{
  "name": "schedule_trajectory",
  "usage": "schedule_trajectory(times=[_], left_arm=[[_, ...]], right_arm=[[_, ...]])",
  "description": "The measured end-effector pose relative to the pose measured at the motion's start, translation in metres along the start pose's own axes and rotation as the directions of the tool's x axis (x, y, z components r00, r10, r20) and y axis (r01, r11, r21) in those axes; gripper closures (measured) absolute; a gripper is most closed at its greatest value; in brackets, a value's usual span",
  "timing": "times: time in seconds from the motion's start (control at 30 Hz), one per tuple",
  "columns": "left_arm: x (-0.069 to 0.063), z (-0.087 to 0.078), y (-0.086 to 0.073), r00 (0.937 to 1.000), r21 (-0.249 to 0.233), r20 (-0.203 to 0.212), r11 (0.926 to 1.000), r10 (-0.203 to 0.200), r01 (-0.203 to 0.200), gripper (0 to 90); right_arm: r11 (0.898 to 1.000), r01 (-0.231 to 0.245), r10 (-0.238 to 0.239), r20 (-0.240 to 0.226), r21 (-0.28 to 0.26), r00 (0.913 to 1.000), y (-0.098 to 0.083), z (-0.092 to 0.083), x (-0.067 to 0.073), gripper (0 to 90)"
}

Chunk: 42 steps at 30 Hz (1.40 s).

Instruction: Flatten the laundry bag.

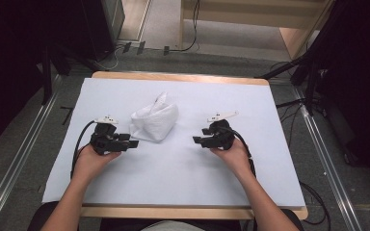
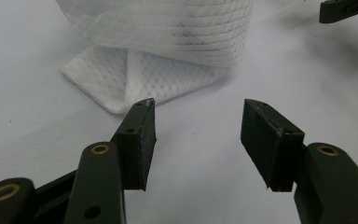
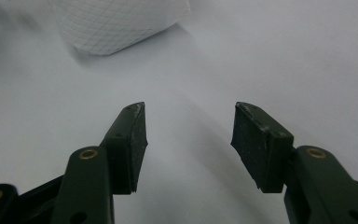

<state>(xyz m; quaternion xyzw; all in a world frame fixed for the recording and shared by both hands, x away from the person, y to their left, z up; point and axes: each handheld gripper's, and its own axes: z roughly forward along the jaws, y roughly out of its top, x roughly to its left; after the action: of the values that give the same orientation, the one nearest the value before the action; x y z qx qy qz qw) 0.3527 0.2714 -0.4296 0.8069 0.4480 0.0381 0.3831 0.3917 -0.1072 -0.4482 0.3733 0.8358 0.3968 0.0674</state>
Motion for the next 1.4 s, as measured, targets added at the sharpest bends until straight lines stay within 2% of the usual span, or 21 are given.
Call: schedule_trajectory(times=[0.1, 0.23, 0.37, 0.47, 0.8, 1.07, 1.27, 1.4], left_arm=[[0.001, 0.001, 0.001, 0.9999, 0.001, 0.01, 1.0, -0.001, 0.001, 45.8], [0.002, 0.003, 0.001, 0.9999, 0.015, 0.014, 0.9999, 0.005, -0.005, 45.5], [0.003, 0.001, 0.0, 0.9991, 0.022, 0.03, 0.9993, -0.03, 0.029, 45.6], [0.004, -0.001, 0.0, 0.9987, 0.019, 0.036, 0.9992, -0.035, 0.035, 45.7], [0.01, -0.006, -0.001, 0.9986, 0.003, 0.031, 0.9991, -0.042, 0.042, 46.7], [0.009, -0.005, -0.001, 0.999, 0.007, 0.025, 0.9993, -0.038, 0.038, 46.7], [0.009, -0.008, -0.002, 0.9989, -0.001, 0.021, 0.9991, -0.043, 0.043, 46.6], [0.008, -0.011, -0.004, 0.999, -0.003, 0.015, 0.9991, -0.042, 0.042, 46.5]], right_arm=[[1.0, 0.002, -0.002, 0.0, 0.011, 1.0, 0.0, 0.0, 0.003, 45.5], [1.0, 0.01, -0.01, -0.003, -0.002, 0.9999, 0.002, -0.002, 0.006, 45.2], [1.0, 0.008, -0.008, -0.007, 0.001, 0.9999, 0.004, -0.005, 0.01, 45.2], [1.0, 0.008, -0.008, -0.005, -0.005, 1.0, 0.006, -0.007, 0.014, 45.4], [1.0, 0.003, -0.003, -0.02, 0.003, 0.9998, 0.017, -0.01, 0.022, 49.5], [0.999, 0.035, -0.035, -0.039, 0.011, 0.9986, 0.037, -0.009, 0.032, 53.0], [0.997, 0.069, -0.069, -0.056, 0.013, 0.9961, 0.055, -0.006, 0.041, 62.6], [0.997, 0.07, -0.068, -0.063, 0.015, 0.9956, 0.07, -0.004, 0.045, 66.2]])
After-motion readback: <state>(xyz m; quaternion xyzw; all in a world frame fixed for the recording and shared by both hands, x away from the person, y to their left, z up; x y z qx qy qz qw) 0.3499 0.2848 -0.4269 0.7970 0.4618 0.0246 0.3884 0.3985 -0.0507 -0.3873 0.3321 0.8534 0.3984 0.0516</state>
